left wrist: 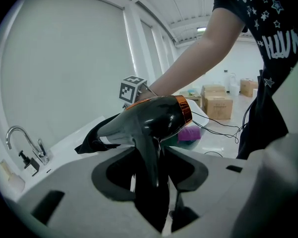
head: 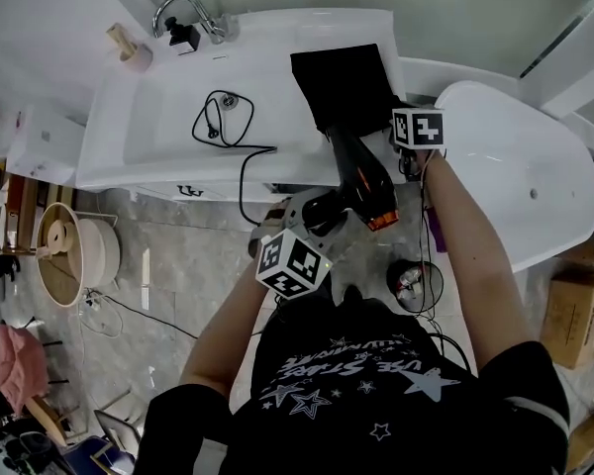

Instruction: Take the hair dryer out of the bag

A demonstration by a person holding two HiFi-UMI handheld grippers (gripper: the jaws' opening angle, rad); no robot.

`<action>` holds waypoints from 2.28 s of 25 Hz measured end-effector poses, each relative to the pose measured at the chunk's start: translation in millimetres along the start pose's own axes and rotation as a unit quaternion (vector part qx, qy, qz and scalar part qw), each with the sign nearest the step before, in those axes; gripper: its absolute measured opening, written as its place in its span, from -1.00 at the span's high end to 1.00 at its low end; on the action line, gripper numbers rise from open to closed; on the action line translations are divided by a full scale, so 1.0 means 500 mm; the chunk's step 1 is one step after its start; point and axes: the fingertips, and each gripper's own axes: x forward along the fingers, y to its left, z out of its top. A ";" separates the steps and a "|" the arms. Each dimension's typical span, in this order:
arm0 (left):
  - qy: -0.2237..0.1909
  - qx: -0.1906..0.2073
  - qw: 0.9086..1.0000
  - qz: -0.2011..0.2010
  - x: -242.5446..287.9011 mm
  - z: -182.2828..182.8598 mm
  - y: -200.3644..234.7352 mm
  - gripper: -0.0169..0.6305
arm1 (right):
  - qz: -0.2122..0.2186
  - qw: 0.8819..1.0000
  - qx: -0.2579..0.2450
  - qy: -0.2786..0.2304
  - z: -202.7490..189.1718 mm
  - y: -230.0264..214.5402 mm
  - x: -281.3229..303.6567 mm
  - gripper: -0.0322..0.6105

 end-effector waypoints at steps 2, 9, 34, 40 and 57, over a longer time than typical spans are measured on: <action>-0.007 0.000 1.000 0.005 -0.009 0.004 -0.008 0.36 | -0.005 1.000 0.003 -0.001 -0.006 -0.001 -0.006 0.82; -0.019 0.003 1.000 0.021 -0.034 0.012 -0.021 0.37 | -0.016 1.000 0.015 -0.005 -0.012 0.001 -0.020 0.82; -0.113 -0.063 0.976 0.174 -0.114 0.120 0.099 0.37 | 0.052 0.993 0.035 -0.099 -0.030 -0.010 -0.191 0.38; -0.135 -0.069 0.966 0.211 -0.151 0.173 0.091 0.37 | 0.077 0.985 0.019 -0.153 -0.031 -0.007 -0.309 0.43; -0.163 -0.155 0.935 0.275 -0.259 0.157 -0.003 0.38 | 0.114 0.972 -0.004 -0.203 -0.130 0.063 -0.488 0.88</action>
